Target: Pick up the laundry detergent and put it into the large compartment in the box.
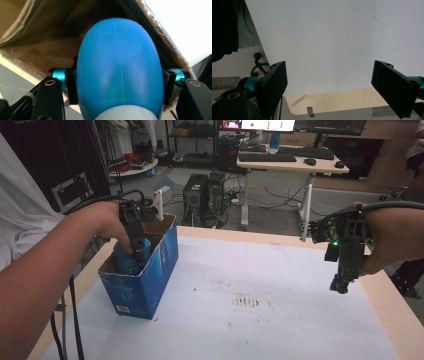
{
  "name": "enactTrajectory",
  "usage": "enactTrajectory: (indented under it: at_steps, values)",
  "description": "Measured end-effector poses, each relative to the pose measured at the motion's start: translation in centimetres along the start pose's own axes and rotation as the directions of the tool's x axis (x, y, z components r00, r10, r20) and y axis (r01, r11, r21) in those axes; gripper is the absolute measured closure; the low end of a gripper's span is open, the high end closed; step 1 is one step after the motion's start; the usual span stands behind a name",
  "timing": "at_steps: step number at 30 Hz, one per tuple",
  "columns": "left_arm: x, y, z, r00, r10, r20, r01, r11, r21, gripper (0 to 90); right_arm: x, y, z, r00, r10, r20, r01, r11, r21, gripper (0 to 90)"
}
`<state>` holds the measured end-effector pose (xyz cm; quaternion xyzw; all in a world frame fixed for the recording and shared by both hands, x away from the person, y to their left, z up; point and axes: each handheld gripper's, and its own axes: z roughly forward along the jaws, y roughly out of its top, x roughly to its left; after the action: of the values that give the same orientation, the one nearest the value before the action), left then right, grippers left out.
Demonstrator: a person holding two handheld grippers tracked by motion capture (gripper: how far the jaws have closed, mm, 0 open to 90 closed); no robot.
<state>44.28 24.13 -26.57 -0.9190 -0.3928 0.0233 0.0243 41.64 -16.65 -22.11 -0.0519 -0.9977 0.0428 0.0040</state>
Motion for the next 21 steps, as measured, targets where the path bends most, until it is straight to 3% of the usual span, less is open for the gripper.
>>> enactTrajectory:
  at_steps: [9, 21]
  values:
    - [0.2, 0.2, 1.7, 0.999, 0.044, -0.005, -0.044, 0.999, 0.006, 37.4, -0.2, 0.3, 0.3, 1.0, -0.005, -0.006, 0.005, 1.0, 0.005, 12.7]
    - [0.4, 0.4, 2.4, 0.9989, 0.047, 0.005, -0.047, 0.9987, -0.021, 37.4, -0.5, 0.6, 0.8, 0.9998, -0.008, -0.016, 0.009, 1.0, 0.009, 12.7]
